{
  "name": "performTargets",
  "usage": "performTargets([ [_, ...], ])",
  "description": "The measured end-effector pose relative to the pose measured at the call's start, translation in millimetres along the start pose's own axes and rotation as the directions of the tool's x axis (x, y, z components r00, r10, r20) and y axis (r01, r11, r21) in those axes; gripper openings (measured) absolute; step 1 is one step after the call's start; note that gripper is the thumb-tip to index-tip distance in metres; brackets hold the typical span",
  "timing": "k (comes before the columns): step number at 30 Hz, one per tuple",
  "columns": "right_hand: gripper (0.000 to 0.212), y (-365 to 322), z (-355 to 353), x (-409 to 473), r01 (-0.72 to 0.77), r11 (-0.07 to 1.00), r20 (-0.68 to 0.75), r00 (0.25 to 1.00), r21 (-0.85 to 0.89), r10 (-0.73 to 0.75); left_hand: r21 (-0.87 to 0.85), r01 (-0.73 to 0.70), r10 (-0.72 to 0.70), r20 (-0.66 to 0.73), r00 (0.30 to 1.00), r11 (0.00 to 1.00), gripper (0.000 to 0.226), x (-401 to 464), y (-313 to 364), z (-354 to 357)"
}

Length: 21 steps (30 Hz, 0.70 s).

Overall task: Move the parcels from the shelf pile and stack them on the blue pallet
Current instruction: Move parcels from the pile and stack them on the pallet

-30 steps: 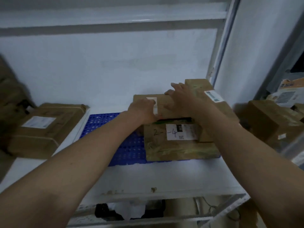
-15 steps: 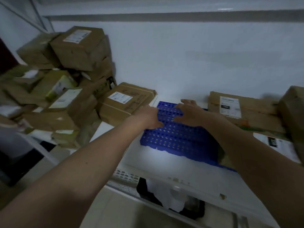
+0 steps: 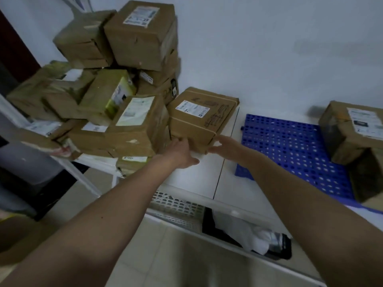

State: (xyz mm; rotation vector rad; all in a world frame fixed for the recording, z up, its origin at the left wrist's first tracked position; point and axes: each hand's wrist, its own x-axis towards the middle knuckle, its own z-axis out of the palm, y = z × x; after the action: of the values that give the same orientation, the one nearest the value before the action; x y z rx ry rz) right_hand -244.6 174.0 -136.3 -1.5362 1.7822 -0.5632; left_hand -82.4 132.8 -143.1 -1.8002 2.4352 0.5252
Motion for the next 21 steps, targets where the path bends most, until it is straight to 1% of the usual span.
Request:
performTargets([
  [1,0.036,-3,7,3,-0.037,0.998,-0.02,0.999,0.054,0.038,-0.003,-0.008,0.008,0.01,1.0,1.0,0.089,1,-5,3],
  [4,0.043,-4,22,15,-0.131,0.973,-0.041,0.989,0.188,0.141,0.043,-0.057,0.056,0.03,0.998,0.997,0.084,5,-12,9],
  [5,0.044,-4,25,19,-0.16,0.959,-0.049,0.983,0.235,0.176,0.046,-0.07,0.068,0.031,0.997,0.997,0.083,6,-13,10],
  [7,0.039,-3,28,26,-0.237,0.903,-0.053,0.96,0.359,0.273,0.007,-0.073,0.073,0.031,0.997,0.997,0.082,13,-13,10],
  [10,0.038,-2,29,36,-0.348,0.755,0.003,0.909,0.556,0.417,-0.128,-0.026,0.028,0.017,0.999,0.991,0.079,25,-8,11],
  [11,0.035,0,28,41,-0.365,0.7,0.021,0.894,0.614,0.448,-0.223,0.009,-0.003,0.026,1.0,0.975,0.078,31,-5,12],
  [12,0.032,2,27,45,-0.375,0.648,0.039,0.882,0.663,0.471,-0.357,0.055,-0.042,0.044,0.998,0.933,0.075,36,-3,12],
  [14,0.027,5,28,52,-0.387,0.546,0.088,0.865,0.743,0.494,-0.611,0.157,-0.127,0.092,0.988,0.776,0.068,43,-1,11],
  [16,0.024,8,29,60,-0.385,0.46,0.124,0.857,0.8,0.501,-0.76,0.248,-0.221,0.14,0.965,0.601,0.055,51,0,11],
  [18,0.019,11,28,69,-0.387,0.4,0.142,0.842,0.831,0.521,-0.872,0.31,-0.284,0.21,0.936,0.378,0.037,60,-1,12],
  [20,0.014,11,25,76,-0.396,0.352,0.161,0.825,0.848,0.542,-0.926,0.344,-0.286,0.291,0.913,0.155,0.016,63,1,11],
  [21,0.013,12,23,79,-0.411,0.326,0.178,0.811,0.851,0.558,-0.933,0.351,-0.273,0.319,0.908,0.076,0.013,63,3,9],
])
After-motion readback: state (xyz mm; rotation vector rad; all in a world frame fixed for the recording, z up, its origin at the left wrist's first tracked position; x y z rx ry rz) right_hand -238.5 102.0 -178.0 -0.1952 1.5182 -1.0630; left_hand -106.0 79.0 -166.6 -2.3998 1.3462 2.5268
